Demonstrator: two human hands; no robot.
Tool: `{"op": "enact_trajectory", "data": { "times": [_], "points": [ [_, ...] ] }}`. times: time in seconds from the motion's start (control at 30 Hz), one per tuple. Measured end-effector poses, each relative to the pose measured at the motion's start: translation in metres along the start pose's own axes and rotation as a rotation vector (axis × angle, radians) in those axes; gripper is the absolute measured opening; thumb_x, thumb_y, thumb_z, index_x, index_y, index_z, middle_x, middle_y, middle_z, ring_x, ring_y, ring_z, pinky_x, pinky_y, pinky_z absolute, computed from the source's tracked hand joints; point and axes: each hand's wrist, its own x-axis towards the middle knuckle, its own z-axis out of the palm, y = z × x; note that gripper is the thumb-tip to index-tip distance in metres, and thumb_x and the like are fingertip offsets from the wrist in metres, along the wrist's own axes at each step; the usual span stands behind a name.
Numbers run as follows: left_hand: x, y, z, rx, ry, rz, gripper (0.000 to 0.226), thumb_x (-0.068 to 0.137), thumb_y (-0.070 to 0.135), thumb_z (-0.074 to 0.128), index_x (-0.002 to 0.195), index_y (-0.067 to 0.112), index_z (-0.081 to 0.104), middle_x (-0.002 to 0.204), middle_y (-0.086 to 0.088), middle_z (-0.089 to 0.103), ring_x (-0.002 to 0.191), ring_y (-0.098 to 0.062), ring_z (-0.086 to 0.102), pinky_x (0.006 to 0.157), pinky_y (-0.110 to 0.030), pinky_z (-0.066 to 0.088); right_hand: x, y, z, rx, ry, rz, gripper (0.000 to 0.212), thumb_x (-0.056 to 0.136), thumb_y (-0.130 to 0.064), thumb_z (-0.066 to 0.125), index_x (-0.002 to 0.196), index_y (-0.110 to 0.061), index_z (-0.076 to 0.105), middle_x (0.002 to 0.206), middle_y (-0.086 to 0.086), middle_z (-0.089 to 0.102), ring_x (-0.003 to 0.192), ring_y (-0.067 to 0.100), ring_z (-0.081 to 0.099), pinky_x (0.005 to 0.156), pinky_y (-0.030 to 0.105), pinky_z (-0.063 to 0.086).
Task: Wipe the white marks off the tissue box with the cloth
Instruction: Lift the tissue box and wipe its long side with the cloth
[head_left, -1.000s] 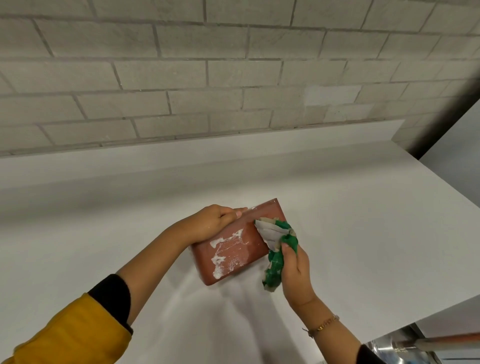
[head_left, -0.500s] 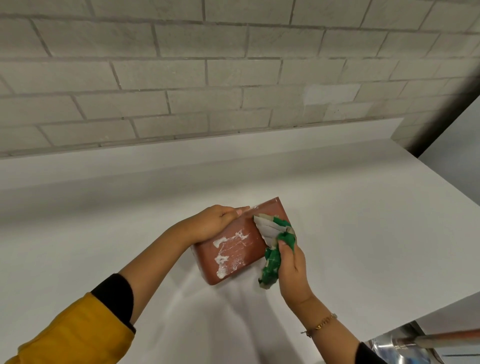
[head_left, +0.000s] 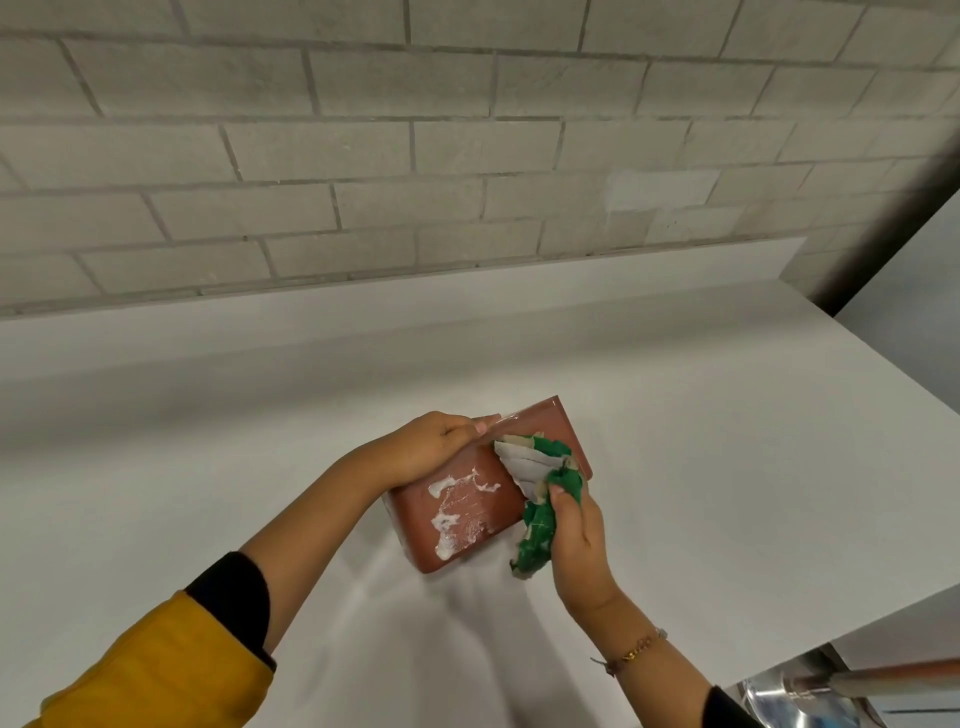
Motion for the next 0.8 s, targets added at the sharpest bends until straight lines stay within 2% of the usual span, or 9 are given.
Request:
{"op": "enact_trajectory", "data": {
  "times": [0.07,0.17,0.27,0.37,0.47,0.53,0.6,0.67,0.8],
  "points": [
    [0.001,-0.001,0.0,-0.017,0.008,-0.005,0.034,0.098,0.046,0.036,0.107,0.035,0.066,0.095,0.009,0.07,0.075,-0.001,0.067,0.071,-0.019,0.052,-0.003,0.002,0.01,-0.004,-0.022,-0.003,0.03,0.089,-0.021,0.037,0.108,-0.024,0.06,0.105,-0.004,0.066,0.098,0.004,0.062,0.084,0.012,0.046],
    [-0.001,0.0,0.0,-0.063,0.011,-0.001,0.029,0.097,0.045,0.039,0.087,0.039,0.065,0.083,0.027,0.065,0.066,0.01,0.065,0.064,-0.013,0.049,-0.01,0.005,0.01,-0.046,-0.113,0.009,0.03,0.086,-0.031,0.041,0.107,-0.022,0.06,0.099,-0.013,0.068,0.095,0.0,0.062,0.082,0.011,0.046],
    [-0.002,0.001,0.0,-0.064,0.004,0.012,0.031,0.097,0.043,0.039,0.107,0.033,0.067,0.09,0.032,0.062,0.07,0.015,0.063,0.066,-0.007,0.047,-0.011,0.001,-0.004,-0.081,-0.142,0.0,0.03,0.083,-0.034,0.039,0.093,-0.027,0.066,0.09,-0.017,0.072,0.084,-0.003,0.063,0.076,0.011,0.048],
    [-0.002,0.0,0.0,-0.061,-0.003,-0.001,0.036,0.097,0.045,0.039,0.12,0.032,0.063,0.092,0.024,0.066,0.069,0.006,0.067,0.066,-0.01,0.05,-0.003,0.0,-0.012,-0.013,-0.05,0.013,0.03,0.087,-0.025,0.038,0.101,-0.023,0.065,0.095,-0.008,0.073,0.092,0.004,0.065,0.081,0.014,0.048],
    [0.001,-0.001,0.0,-0.056,0.009,-0.007,0.037,0.097,0.046,0.039,0.117,0.029,0.065,0.098,0.006,0.072,0.072,-0.001,0.069,0.069,-0.016,0.052,0.002,0.002,-0.003,0.003,-0.008,0.024,0.032,0.086,-0.023,0.036,0.103,-0.019,0.062,0.101,0.005,0.067,0.094,0.013,0.063,0.082,0.019,0.048],
    [0.003,-0.002,0.0,-0.064,0.017,-0.012,0.033,0.096,0.046,0.04,0.107,0.031,0.068,0.096,0.003,0.073,0.072,-0.005,0.07,0.07,-0.019,0.054,0.001,0.0,0.007,0.006,-0.018,0.014,0.032,0.087,-0.022,0.036,0.107,-0.021,0.061,0.107,0.003,0.066,0.1,0.012,0.062,0.086,0.017,0.048],
    [0.003,-0.002,0.001,-0.099,0.02,-0.017,0.03,0.096,0.045,0.042,0.088,0.036,0.07,0.084,0.009,0.073,0.067,-0.006,0.071,0.064,-0.018,0.054,-0.002,0.0,0.012,-0.005,-0.081,-0.009,0.032,0.087,-0.023,0.039,0.112,-0.02,0.059,0.111,-0.004,0.065,0.104,0.007,0.061,0.089,0.015,0.046],
    [0.001,-0.001,0.0,-0.118,0.012,-0.014,0.03,0.096,0.044,0.044,0.082,0.038,0.069,0.075,0.017,0.072,0.065,-0.001,0.07,0.058,-0.012,0.051,-0.006,0.001,0.012,-0.068,-0.163,-0.016,0.037,0.085,-0.031,0.04,0.112,-0.017,0.06,0.107,-0.008,0.066,0.101,0.003,0.061,0.088,0.016,0.045],
    [-0.003,0.002,0.0,-0.129,-0.005,-0.005,0.031,0.096,0.043,0.043,0.108,0.031,0.069,0.082,0.033,0.067,0.07,0.005,0.069,0.061,-0.007,0.05,-0.004,-0.003,-0.007,-0.106,-0.199,-0.005,0.03,0.085,-0.029,0.039,0.094,-0.029,0.068,0.092,-0.015,0.073,0.089,0.001,0.065,0.078,0.012,0.048]
  ]
}}
